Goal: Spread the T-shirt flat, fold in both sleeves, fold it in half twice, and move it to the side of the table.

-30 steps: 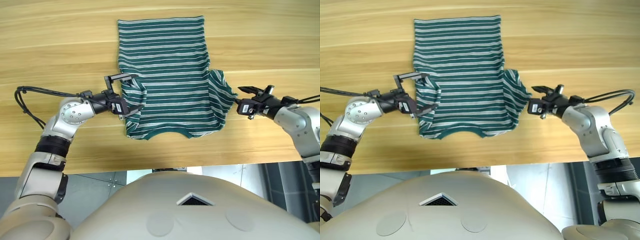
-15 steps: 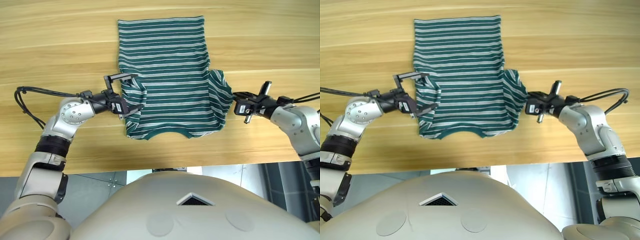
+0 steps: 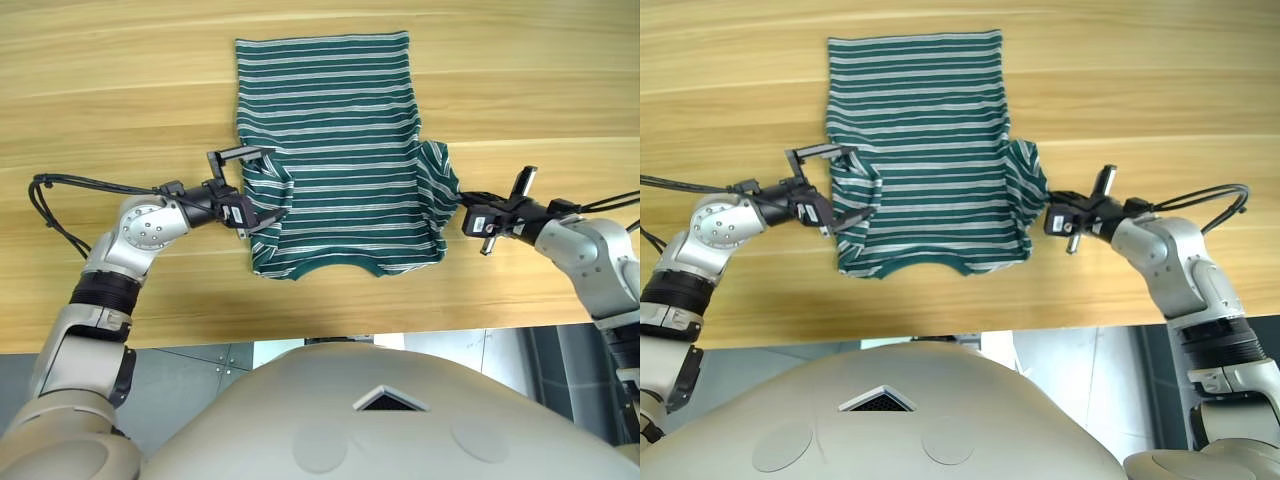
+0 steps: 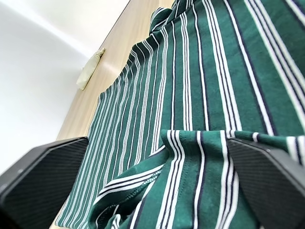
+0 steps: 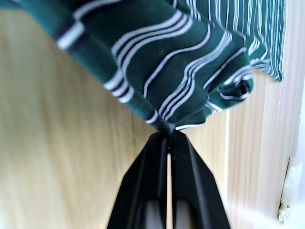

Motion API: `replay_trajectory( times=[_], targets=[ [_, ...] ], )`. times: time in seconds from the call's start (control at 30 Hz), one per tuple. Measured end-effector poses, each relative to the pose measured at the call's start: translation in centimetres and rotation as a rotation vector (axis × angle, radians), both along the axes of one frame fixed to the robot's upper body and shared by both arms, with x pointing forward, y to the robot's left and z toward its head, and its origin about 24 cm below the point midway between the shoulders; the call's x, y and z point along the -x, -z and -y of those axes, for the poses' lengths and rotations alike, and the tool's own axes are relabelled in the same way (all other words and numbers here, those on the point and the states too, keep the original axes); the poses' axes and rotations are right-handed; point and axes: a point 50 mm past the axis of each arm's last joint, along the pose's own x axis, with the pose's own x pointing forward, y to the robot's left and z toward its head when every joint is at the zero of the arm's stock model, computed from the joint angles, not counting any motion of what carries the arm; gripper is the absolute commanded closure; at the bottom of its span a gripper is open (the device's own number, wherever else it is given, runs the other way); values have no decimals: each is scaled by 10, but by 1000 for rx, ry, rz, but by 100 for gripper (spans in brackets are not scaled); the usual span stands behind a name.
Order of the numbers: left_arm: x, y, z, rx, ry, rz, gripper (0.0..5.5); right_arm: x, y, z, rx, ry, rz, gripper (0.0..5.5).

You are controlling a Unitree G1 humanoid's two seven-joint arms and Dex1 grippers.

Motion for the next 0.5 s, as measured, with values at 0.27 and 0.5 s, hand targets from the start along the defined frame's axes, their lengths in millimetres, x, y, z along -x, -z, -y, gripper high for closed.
replay_trajectory(
  times=[0.27,0.5],
  targets=[
    [0,0,0,0,-4,7,10,-4,-21,-10,-54,-34,92,548],
    [0,0,1,2,-3,7,10,-6,-28,-28,-109,-82,135,548]
  ],
)
